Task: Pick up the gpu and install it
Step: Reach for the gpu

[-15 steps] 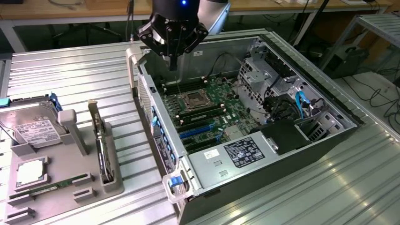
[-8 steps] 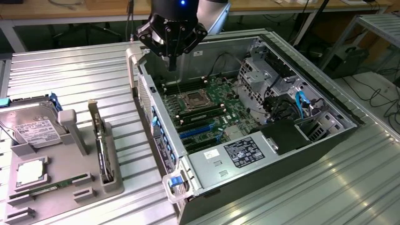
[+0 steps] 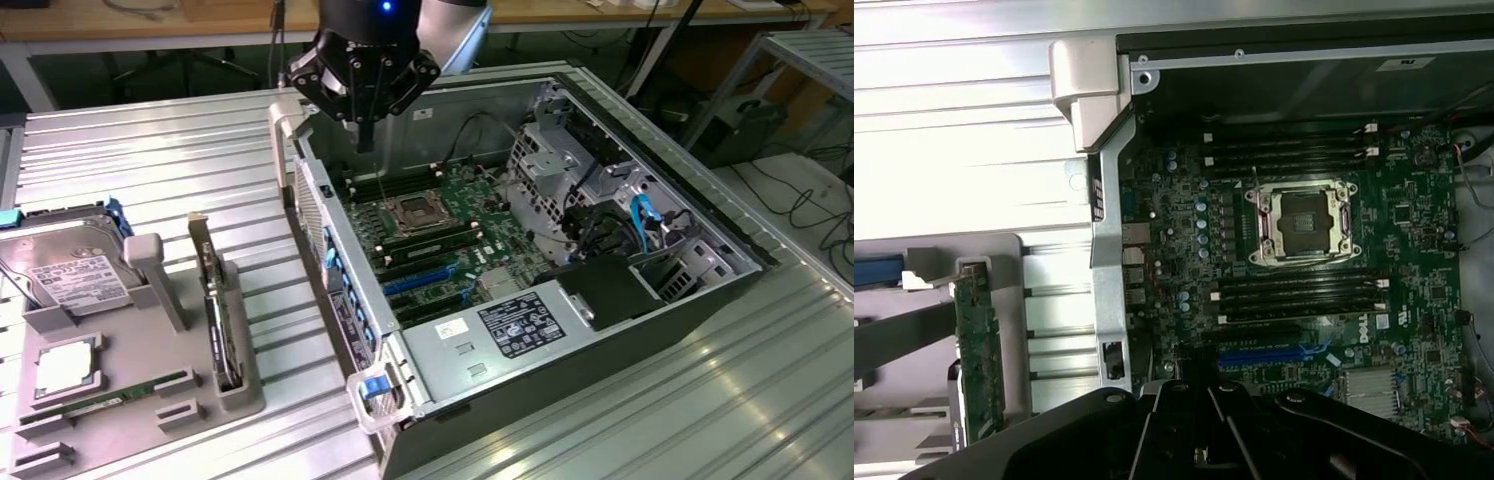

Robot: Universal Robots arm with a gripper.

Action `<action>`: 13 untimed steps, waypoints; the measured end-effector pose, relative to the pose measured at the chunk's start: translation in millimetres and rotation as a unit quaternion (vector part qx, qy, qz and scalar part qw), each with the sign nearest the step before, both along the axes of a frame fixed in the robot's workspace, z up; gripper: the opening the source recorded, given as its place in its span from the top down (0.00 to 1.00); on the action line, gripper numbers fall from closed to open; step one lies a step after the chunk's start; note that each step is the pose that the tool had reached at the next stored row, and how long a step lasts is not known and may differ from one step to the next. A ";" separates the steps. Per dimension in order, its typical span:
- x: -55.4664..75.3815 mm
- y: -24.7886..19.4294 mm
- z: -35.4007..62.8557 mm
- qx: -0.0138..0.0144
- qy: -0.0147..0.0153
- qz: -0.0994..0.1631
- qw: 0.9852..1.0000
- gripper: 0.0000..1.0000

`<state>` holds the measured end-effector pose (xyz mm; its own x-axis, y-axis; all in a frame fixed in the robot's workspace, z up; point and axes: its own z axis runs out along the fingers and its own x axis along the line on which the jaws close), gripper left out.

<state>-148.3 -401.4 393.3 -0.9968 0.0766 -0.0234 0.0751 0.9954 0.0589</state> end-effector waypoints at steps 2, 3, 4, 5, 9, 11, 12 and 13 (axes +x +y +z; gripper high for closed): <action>-0.8 -0.2 0.0 0.000 0.000 0.000 1.000 0.89; -1.1 -0.2 0.0 0.000 0.000 0.000 1.000 0.89; -1.5 -0.3 0.0 0.000 0.000 0.000 1.000 0.89; -2.0 -0.4 0.0 0.000 0.000 0.000 1.000 0.89; -3.8 -0.9 0.0 0.000 0.000 0.000 1.000 0.89; -5.2 -1.3 0.0 0.000 0.000 0.000 1.000 0.89; -6.2 -1.5 0.0 0.000 0.000 0.000 1.000 0.89; -6.8 -1.8 0.0 0.000 0.000 0.000 1.000 0.89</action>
<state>-155.2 -403.2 393.3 -0.9968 0.0765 -0.0233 0.0751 0.9954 0.0589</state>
